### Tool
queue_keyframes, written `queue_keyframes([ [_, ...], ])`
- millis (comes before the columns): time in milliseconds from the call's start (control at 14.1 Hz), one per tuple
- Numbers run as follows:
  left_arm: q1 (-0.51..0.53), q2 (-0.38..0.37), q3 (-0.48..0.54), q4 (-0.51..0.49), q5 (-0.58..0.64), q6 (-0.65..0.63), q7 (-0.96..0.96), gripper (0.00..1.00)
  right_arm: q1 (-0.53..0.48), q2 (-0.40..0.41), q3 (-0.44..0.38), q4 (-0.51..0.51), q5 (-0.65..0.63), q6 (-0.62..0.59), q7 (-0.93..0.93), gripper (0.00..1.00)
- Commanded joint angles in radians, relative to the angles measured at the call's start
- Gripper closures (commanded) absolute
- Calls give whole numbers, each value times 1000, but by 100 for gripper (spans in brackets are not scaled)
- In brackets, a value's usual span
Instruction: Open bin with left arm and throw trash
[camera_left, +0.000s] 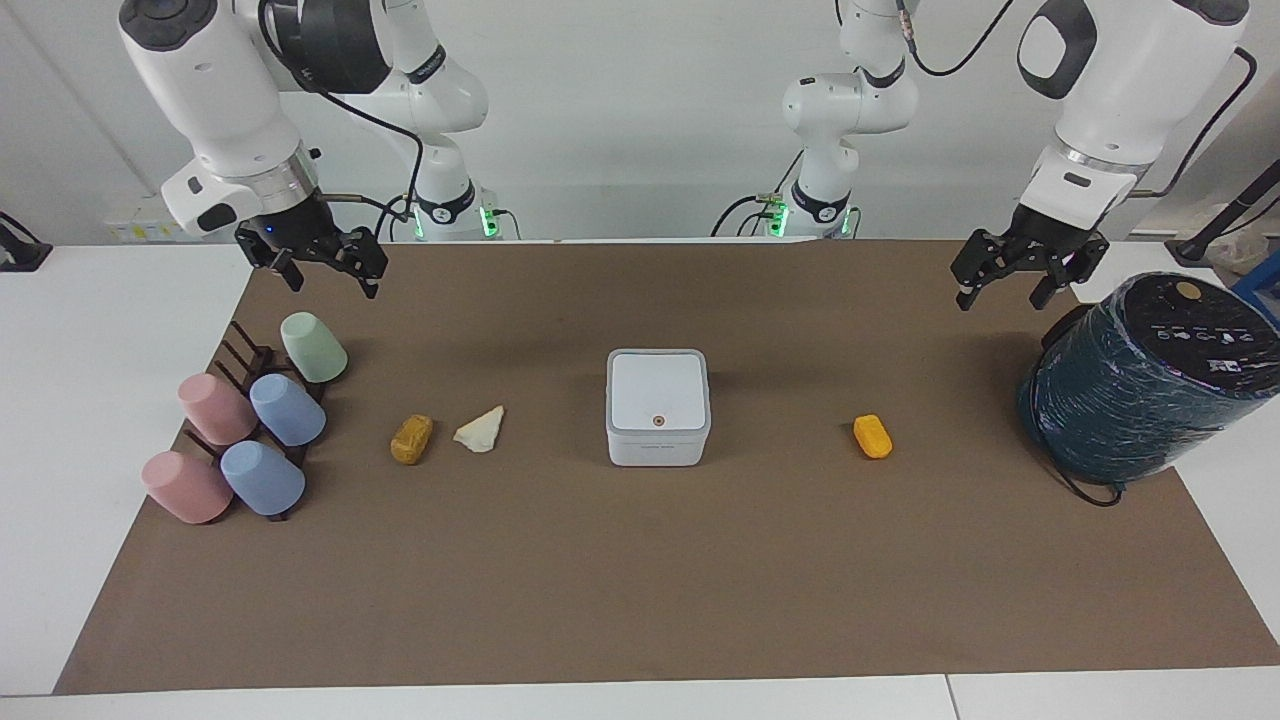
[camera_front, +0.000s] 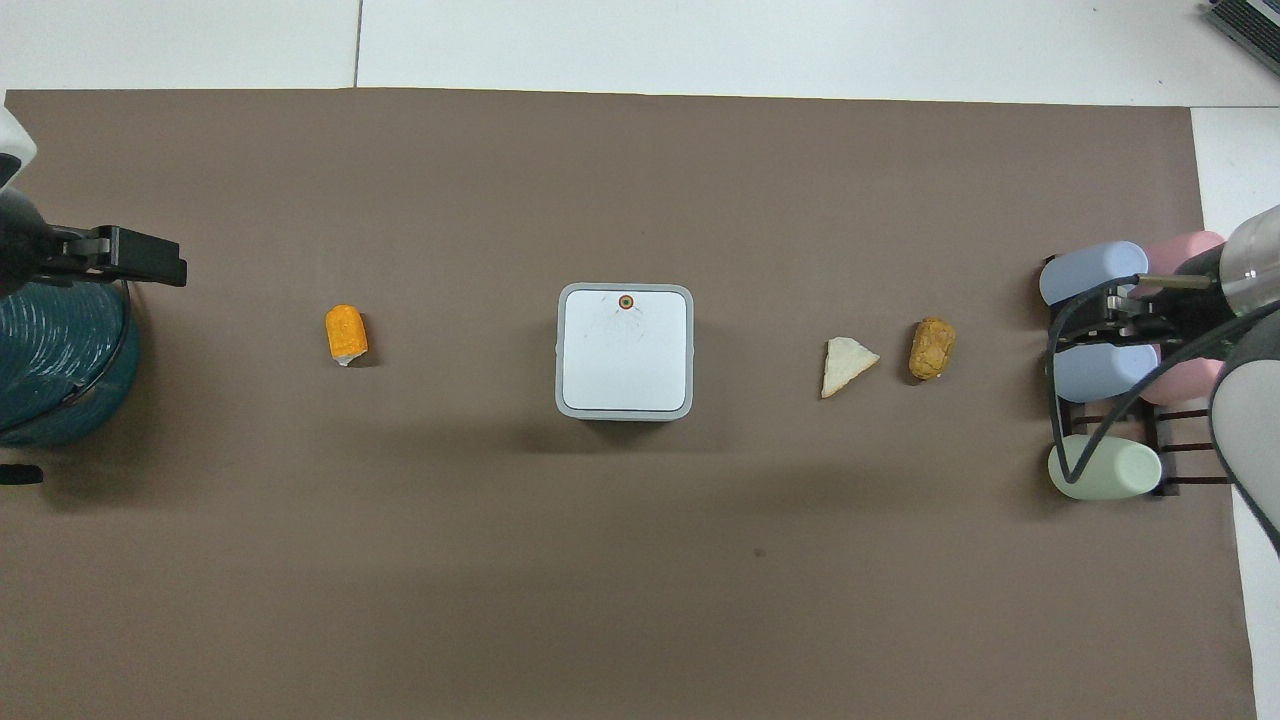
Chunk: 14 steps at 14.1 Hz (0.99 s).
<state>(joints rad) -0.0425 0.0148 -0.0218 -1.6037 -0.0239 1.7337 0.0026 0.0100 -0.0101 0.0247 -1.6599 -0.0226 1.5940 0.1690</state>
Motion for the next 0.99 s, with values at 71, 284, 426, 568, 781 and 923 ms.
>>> queue_keyframes([
  [71, -10, -22, 9, -21, -10, 9, 17, 0, -1, -8, 4, -8, -13, 0, -13, 0],
  [284, -10, -22, 9, -21, -10, 17, 17, 0, -4, -8, 4, -8, -7, -2, -13, 0],
  [426, -8, -24, 9, -24, -10, 12, 17, 0, -13, -8, 3, -8, -3, 0, -11, 0],
  [568, -8, -24, 9, -25, -10, 12, 19, 0, -16, -8, 3, -9, -3, -9, -11, 0],
  [781, -10, -24, 8, -25, -10, 17, 19, 0, -7, -13, 3, -27, -2, 1, -11, 0],
  [923, -11, -24, 8, -30, -10, 20, 17, 0, -5, -22, 3, -52, 0, 23, 0, 0],
])
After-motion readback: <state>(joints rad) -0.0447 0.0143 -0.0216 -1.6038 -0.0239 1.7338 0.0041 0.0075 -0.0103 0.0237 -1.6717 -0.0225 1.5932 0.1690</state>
